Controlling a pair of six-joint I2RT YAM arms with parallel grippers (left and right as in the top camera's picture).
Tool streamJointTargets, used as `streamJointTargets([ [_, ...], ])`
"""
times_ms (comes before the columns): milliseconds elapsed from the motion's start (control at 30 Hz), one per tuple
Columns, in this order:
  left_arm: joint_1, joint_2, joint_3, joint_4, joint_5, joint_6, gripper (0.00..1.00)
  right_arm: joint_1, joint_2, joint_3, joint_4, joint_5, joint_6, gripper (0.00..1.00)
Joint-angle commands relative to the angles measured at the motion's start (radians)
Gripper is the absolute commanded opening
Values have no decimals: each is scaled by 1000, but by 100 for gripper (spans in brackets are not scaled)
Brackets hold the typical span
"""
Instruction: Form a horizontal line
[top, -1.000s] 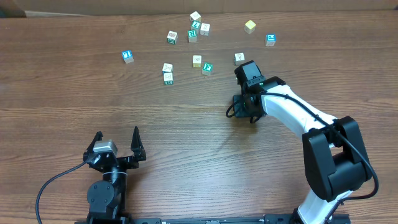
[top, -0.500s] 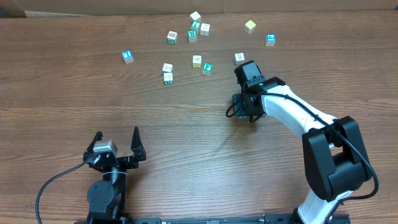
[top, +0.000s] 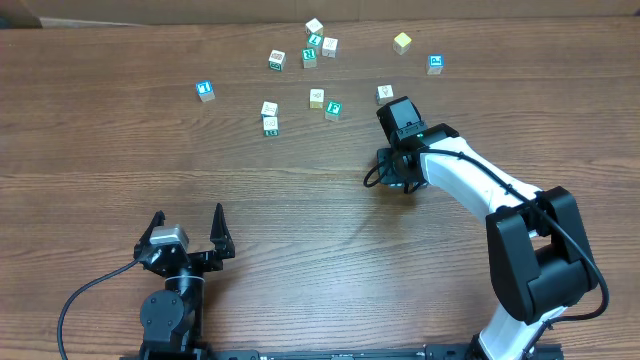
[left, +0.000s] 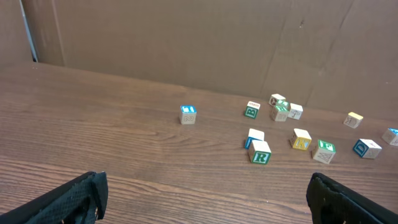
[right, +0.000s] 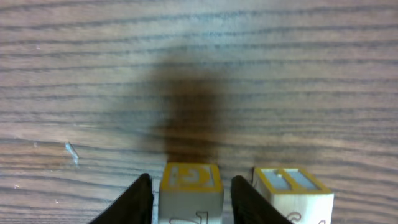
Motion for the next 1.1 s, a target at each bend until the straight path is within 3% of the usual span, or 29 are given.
streamJointTargets([
  [0,5,-10,-3,0,-2,22,100,-3,-24,-8,43,18,0,44],
  [233,5,-10,-3,0,-2,22,100,-3,-24,-8,130,17,-56,48],
  [300,5,-10,-3,0,-2,22,99,-3,-24,-8,146,17,-65,41],
  [433,5,-10,-3,0,-2,22,100,-3,-24,-8,140,10,-64,15],
  [500,5,-10,-3,0,-2,22,100,-3,-24,-8,126,-3,-65,9],
  [1067,5,-10,-3,0,-2,22,100,-3,-24,-8,55,-13,-64,14],
])
